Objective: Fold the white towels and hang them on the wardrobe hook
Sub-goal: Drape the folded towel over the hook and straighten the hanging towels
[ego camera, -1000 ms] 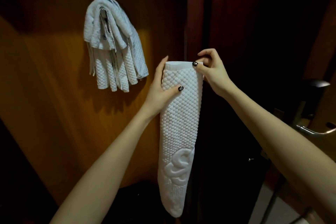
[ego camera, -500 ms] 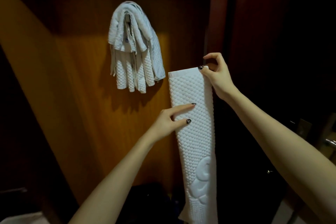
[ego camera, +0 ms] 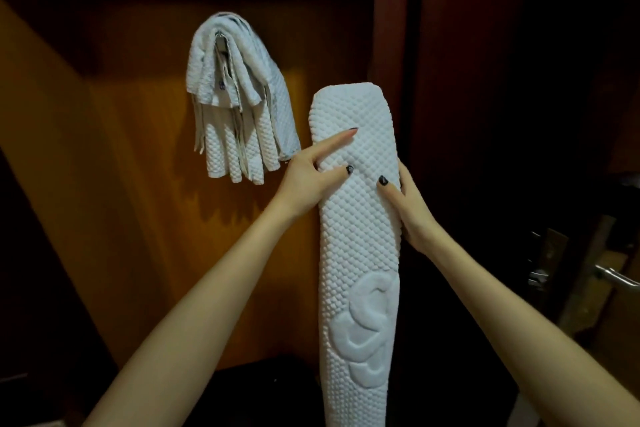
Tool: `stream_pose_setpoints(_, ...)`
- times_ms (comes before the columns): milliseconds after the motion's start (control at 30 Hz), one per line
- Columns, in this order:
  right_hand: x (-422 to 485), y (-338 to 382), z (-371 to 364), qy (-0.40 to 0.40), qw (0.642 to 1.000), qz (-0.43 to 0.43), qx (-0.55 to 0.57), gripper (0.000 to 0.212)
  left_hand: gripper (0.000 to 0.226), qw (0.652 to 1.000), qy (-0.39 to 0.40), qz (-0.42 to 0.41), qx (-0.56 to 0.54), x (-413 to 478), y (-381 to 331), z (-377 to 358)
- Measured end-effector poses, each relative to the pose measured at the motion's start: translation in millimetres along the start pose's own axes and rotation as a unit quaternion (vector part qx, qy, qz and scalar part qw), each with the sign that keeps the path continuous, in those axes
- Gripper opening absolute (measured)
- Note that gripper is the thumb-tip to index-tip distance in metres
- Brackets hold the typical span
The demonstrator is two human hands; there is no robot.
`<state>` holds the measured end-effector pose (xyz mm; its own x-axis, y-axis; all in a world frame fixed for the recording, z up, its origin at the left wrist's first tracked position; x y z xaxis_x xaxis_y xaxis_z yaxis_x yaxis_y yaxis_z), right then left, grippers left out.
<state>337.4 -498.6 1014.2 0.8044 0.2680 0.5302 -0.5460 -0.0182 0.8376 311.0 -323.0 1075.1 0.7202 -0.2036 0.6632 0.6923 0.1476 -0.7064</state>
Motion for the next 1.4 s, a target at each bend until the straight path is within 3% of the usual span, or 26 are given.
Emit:
stream_pose_setpoints(67,-10,-5,-5,0.003,1.000,0.007,-0.007,0.099,0.055,1.000,-0.025,0.005,0.005,4,-5,10)
stream_pose_setpoints(167,-15,-6,-17,0.007,0.999,0.031,-0.024,0.084,0.056,0.998,-0.066,0.013,0.019,8,-11,26)
stream_pose_setpoints(333,-14,-4,-34,-0.017,0.997,0.035,-0.068,0.077,0.056,0.993,-0.105,0.024,0.049,19,-20,44)
stream_pose_setpoints(433,-20,-4,-47,-0.094,0.967,0.016,-0.235,0.089,0.055,0.986,-0.140,0.026,0.085,26,-23,50)
stream_pose_setpoints(500,-25,2,-64,-0.117,0.941,0.048,-0.312,0.095,0.055,0.980,-0.159,0.024,0.118,30,-24,54)
stream_pose_setpoints(667,-15,8,-116,-0.059,0.897,0.113,-0.424,0.070,0.055,0.976,-0.186,0.023,0.110,39,-28,56)
stream_pose_setpoints(867,7,-30,-134,-0.091,0.868,0.068,-0.483,0.046,0.055,0.973,-0.209,0.038,0.093,49,-30,84)
stream_pose_setpoints(967,15,-44,-131,-0.082,0.875,0.066,-0.473,0.050,0.054,0.969,-0.223,0.039,0.095,51,-26,104)
stream_pose_setpoints(1133,30,-41,-120,-0.130,0.885,0.160,-0.417,0.058,0.052,0.968,-0.234,0.016,0.085,59,-22,142)
stream_pose_setpoints(1267,43,-29,-119,-0.179,0.875,0.195,-0.406,0.067,0.048,0.967,-0.246,-0.006,0.064,62,-22,166)
stream_pose_setpoints(1400,46,-16,-119,-0.136,0.850,0.205,-0.465,0.091,0.048,0.969,-0.246,-0.006,0.034,65,-17,188)
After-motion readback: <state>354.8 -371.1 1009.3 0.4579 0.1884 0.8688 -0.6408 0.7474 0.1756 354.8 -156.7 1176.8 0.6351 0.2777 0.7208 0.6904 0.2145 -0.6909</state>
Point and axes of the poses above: each hand's wrist, its own x-axis towards the middle knuckle, its own z-axis out of the back of the hand, y = z × x, the point moved 3 cm from there along x, towards the middle knuckle, and after that the axes turned 5 degrees about -x, right-handed, at the moved point
